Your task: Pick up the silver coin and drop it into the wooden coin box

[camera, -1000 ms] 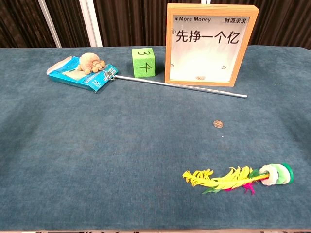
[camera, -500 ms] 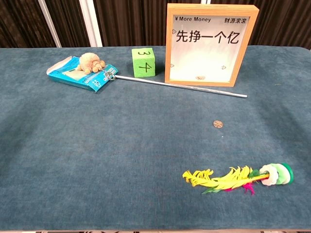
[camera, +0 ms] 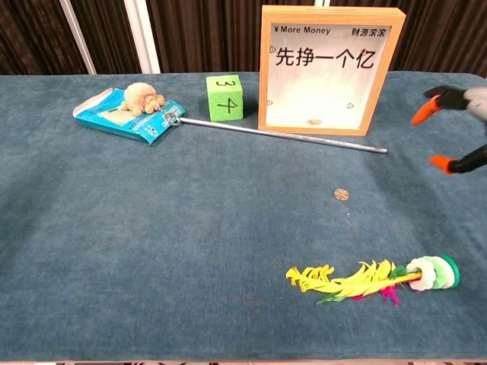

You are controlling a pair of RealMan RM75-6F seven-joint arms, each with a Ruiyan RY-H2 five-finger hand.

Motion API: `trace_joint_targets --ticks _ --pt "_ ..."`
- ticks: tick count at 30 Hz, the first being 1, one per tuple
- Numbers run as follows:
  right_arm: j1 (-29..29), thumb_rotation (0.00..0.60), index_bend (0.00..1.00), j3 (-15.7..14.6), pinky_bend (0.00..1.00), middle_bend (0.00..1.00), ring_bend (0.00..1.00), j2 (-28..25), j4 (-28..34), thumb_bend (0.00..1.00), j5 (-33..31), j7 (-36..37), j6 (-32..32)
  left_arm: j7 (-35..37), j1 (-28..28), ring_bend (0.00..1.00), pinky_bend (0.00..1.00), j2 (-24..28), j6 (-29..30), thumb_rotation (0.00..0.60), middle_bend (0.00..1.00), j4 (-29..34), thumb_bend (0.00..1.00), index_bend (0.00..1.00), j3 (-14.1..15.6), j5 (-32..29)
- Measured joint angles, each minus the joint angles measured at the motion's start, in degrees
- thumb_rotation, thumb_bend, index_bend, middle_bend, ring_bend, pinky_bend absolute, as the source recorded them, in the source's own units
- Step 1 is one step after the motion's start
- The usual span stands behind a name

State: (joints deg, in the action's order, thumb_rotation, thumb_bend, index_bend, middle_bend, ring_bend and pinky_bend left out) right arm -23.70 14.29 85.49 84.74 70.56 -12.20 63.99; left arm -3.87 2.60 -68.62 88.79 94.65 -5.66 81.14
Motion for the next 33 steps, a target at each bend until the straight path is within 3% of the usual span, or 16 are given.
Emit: trace_joint_targets --ticks 16,33 --pt "-2.21 0.600 0.35 -2.92 0.00 0.03 0.00 11.08 -8.93 0.43 1.59 3.74 0.16 -0.07 0.13 0.04 0.00 0.35 -0.60 0.600 0.03 0.60 0.40 0.14 -0.13 -0.70" --pt "-6.63 0.600 0.41 -2.30 0.00 0.03 0.00 13.43 -12.80 0.43 1.01 4.42 -5.32 -0.28 0.25 0.04 0.00 0.51 -1.02 0.600 0.03 0.89 0.40 0.14 -0.25 -1.29"
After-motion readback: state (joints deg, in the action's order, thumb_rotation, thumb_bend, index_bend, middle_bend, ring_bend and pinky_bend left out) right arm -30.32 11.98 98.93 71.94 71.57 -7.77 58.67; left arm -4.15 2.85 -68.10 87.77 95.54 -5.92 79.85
